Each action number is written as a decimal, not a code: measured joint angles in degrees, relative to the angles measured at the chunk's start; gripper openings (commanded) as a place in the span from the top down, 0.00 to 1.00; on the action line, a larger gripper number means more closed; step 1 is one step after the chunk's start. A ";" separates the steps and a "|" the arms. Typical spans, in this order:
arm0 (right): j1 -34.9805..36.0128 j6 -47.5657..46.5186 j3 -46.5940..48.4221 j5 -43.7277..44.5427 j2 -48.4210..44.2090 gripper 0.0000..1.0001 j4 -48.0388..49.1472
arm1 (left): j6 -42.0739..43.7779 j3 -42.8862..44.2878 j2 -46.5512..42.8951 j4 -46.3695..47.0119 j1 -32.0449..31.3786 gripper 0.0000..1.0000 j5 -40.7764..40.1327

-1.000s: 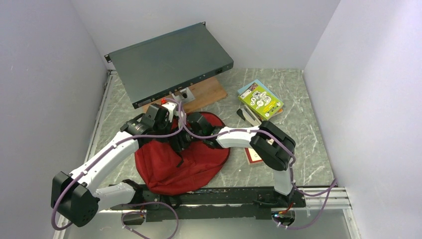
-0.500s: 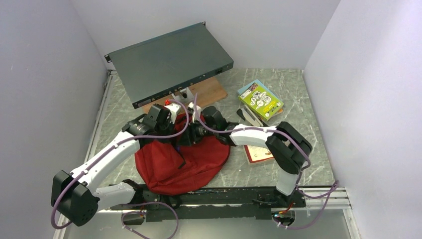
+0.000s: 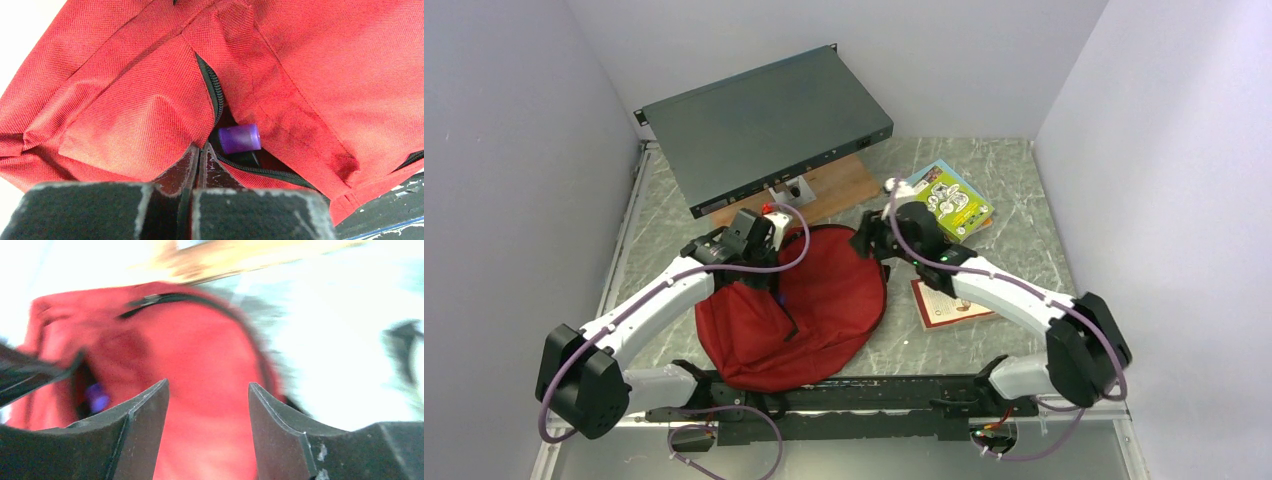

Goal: Pack the student bag
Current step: Pick up the stationery from the center of the board.

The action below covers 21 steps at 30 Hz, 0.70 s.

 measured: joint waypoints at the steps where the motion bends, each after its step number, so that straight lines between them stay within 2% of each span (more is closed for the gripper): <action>1: -1.64 -0.44 -0.94 3.52 -1.77 0.37 -1.16 | 0.00 0.00 -0.02 0.02 0.00 1.00 0.00; 7: -11.67 -2.12 -3.93 18.21 -5.68 0.29 -9.01 | 0.07 0.00 -0.20 0.02 -0.02 1.00 0.04; 13: -22.05 -1.05 -7.06 20.31 -5.27 0.16 -12.81 | 0.13 0.00 -0.24 0.02 0.00 1.00 0.09; 21: -26.43 -1.07 -7.50 18.80 -0.48 0.12 -12.76 | 0.15 0.00 -0.63 0.02 -0.02 1.00 0.11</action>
